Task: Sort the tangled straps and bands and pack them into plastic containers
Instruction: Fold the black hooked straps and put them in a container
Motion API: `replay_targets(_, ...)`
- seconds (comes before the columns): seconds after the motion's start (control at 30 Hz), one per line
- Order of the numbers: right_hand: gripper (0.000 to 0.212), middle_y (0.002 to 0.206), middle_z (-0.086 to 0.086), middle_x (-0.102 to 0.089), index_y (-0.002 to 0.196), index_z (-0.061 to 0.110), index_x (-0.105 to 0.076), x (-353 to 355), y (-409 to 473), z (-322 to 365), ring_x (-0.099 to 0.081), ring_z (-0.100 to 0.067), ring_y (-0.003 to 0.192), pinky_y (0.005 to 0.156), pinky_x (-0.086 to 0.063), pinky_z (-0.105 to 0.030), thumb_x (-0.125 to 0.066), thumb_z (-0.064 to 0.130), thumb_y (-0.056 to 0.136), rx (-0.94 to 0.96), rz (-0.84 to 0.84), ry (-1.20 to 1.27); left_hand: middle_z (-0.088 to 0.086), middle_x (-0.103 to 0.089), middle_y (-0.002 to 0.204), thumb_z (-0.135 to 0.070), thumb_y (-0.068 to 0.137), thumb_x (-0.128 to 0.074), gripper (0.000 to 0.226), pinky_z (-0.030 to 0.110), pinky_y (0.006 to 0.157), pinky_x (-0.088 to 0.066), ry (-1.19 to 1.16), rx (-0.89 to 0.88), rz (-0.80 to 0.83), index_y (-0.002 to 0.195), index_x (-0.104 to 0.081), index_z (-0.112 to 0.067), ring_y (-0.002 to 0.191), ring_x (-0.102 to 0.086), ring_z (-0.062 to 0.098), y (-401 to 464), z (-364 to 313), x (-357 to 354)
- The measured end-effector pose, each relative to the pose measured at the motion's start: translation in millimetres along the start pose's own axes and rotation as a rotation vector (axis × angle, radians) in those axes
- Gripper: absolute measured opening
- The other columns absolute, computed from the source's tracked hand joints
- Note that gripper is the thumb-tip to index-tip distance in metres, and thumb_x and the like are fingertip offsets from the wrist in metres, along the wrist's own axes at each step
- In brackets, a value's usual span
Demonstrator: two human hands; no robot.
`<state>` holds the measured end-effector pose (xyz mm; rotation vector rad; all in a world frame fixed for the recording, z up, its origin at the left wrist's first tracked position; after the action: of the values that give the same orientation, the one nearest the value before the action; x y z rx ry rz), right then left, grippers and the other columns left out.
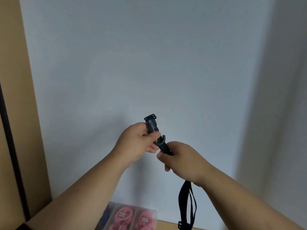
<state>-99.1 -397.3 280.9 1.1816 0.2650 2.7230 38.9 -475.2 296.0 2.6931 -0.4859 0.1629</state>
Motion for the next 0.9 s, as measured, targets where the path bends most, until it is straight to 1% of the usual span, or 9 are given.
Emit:
replay_targets(0.07, 0.031, 0.080, -0.001, -0.073, 0.088, 0.011, -0.060, 1, -2, -1, -0.057, -0.010, 0.059, 0.054, -0.045, -0.023, -0.054, 0.040, 0.097, 0.004, -0.016, -0.114, 0.007, -0.074, 0.079, -0.015, 0.094, -0.066, 0.009, 0.035, 0.068, -0.061, -0.003, 0.007, -0.003, 0.095, -0.068, -0.006, 0.070, -0.074, 0.024, 0, 4, -3)
replay_targets(0.13, 0.037, 0.082, -0.006, -0.071, 0.087, 0.009, -0.058, 2, -3, -2, -0.060, -0.019, 0.068, 0.067, -0.051, -0.036, -0.050, 0.043, 0.100, 0.001, -0.038, -0.195, 0.006, -0.074, 0.079, -0.016, 0.096, -0.065, 0.010, 0.037, 0.068, -0.060, -0.068, 0.029, -0.003, 0.095, -0.069, -0.006, 0.067, -0.072, 0.023, -1, 8, -6)
replay_targets(0.27, 0.036, 0.063, 0.006, -0.065, 0.089, 0.020, -0.065, 16, -4, -10, -0.049, 0.001, 0.046, 0.057, -0.039, -0.023, -0.042, 0.043, 0.104, -0.124, -0.128, 0.072, 0.005, -0.069, 0.077, -0.016, 0.095, -0.065, 0.009, 0.034, 0.063, -0.059, -0.042, 0.022, -0.022, 0.091, -0.069, -0.010, 0.062, -0.069, 0.020, -1, 9, -6)
replay_targets(0.4, 0.036, 0.058, 0.006, -0.065, 0.084, 0.021, -0.066, 20, -4, -10, -0.047, 0.000, 0.044, 0.056, -0.037, -0.023, -0.042, 0.040, 0.104, -0.118, -0.203, 0.111, 0.004, -0.072, 0.075, -0.020, 0.092, -0.069, 0.010, 0.037, 0.068, -0.062, 0.115, 0.015, 0.001, 0.092, -0.068, -0.010, 0.065, -0.073, 0.020, -3, 15, -9)
replay_targets(0.5, 0.037, 0.057, 0.003, -0.065, 0.082, 0.019, -0.066, 14, -5, -11, -0.046, -0.004, 0.043, 0.058, -0.038, -0.025, -0.043, 0.039, 0.103, -0.139, -0.157, 0.210, 0.010, -0.072, 0.083, -0.016, 0.094, -0.067, 0.007, 0.035, 0.067, -0.061, -0.021, 0.044, -0.011, 0.093, -0.070, -0.009, 0.067, -0.073, 0.022, -3, 18, -9)
replay_targets(0.6, 0.037, 0.056, 0.001, -0.063, 0.082, 0.018, -0.065, 1, -8, -11, -0.041, -0.012, 0.042, 0.050, -0.035, -0.022, -0.044, 0.038, 0.103, -0.147, -0.095, 0.326, 0.014, -0.075, 0.090, -0.012, 0.095, -0.066, 0.008, 0.029, 0.065, -0.058, -0.165, 0.064, -0.027, 0.097, -0.072, -0.007, 0.073, -0.074, 0.024, -6, 18, -10)
replay_targets(0.73, 0.038, 0.054, -0.002, -0.058, 0.082, 0.017, -0.064, -16, -11, -10, -0.037, -0.014, 0.042, 0.045, -0.032, -0.021, -0.043, 0.039, 0.105, -0.132, -0.046, 0.429, 0.016, -0.076, 0.089, -0.011, 0.096, -0.064, 0.012, 0.033, 0.070, -0.060, -0.251, 0.081, -0.018, 0.098, -0.071, -0.002, 0.074, -0.072, 0.028, -9, 19, -12)
replay_targets(0.8, 0.038, 0.054, -0.003, -0.056, 0.084, 0.017, -0.064, -23, -13, -11, -0.037, -0.014, 0.042, 0.045, -0.032, -0.020, -0.042, 0.040, 0.105, -0.115, -0.014, 0.465, 0.019, -0.076, 0.090, -0.013, 0.097, -0.063, 0.015, 0.036, 0.072, -0.060, -0.272, 0.090, -0.017, 0.096, -0.070, 0.000, 0.074, -0.072, 0.030, -10, 19, -10)
replay_targets(0.9, 0.033, 0.056, 0.000, -0.057, 0.092, 0.020, -0.062, -29, -15, -12, -0.040, -0.011, 0.046, 0.052, -0.035, -0.023, -0.041, 0.043, 0.105, -0.065, 0.001, 0.419, 0.018, -0.075, 0.085, -0.013, 0.098, -0.061, 0.016, 0.033, 0.064, -0.058, -0.345, 0.130, -0.017, 0.097, -0.068, 0.001, 0.068, -0.071, 0.028, -12, 18, -8)
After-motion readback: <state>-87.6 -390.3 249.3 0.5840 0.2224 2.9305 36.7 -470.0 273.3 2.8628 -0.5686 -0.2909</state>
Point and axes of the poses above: each hand's wrist, its own y-axis towards the middle knuckle, its own x-axis out of the back of the hand, z = x × y, the point moved 4 cm from there along y, towards the middle knuckle
